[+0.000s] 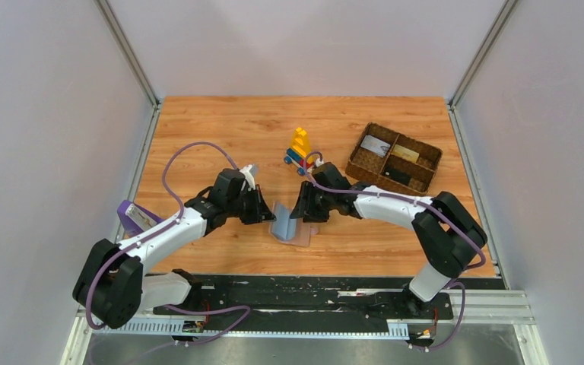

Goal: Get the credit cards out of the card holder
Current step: Remove the credit card from the card holder.

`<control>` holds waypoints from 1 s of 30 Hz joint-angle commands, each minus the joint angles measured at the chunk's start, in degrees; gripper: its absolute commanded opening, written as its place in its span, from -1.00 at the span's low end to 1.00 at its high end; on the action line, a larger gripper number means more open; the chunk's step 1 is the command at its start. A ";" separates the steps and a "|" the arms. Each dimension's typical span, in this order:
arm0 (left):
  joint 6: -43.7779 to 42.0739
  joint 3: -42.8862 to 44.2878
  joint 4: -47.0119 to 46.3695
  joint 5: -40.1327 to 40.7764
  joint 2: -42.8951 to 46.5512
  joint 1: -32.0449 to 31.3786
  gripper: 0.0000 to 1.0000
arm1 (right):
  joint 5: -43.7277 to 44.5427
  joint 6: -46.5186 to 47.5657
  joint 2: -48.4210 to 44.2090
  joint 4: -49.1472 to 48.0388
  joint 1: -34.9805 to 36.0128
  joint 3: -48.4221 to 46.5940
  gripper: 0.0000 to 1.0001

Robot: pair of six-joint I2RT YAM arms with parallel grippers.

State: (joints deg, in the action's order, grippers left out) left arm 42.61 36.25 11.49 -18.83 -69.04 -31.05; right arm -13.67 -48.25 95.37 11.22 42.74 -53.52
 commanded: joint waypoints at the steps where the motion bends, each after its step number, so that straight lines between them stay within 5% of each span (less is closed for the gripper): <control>1: -0.38 -0.04 -1.07 0.17 1.34 -0.18 -1.00 | 3.07 1.01 -4.71 1.85 0.23 -0.34 -0.06; 6: -0.80 0.11 -0.84 0.23 1.36 -0.22 -1.00 | 3.20 1.55 -7.21 3.11 0.24 -1.65 0.10; 21: -0.59 0.01 0.02 0.61 1.92 -0.24 -1.00 | -10.27 0.23 -4.84 -9.30 1.53 -1.64 -0.23; 30: -0.36 -0.10 -0.15 0.33 2.24 -0.24 -1.00 | -10.54 -1.29 0.39 -9.88 1.56 -1.32 0.01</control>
State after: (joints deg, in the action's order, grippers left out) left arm 42.17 36.25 12.43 -18.28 -68.77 -31.05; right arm -22.83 -48.23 94.48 4.75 44.10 -53.69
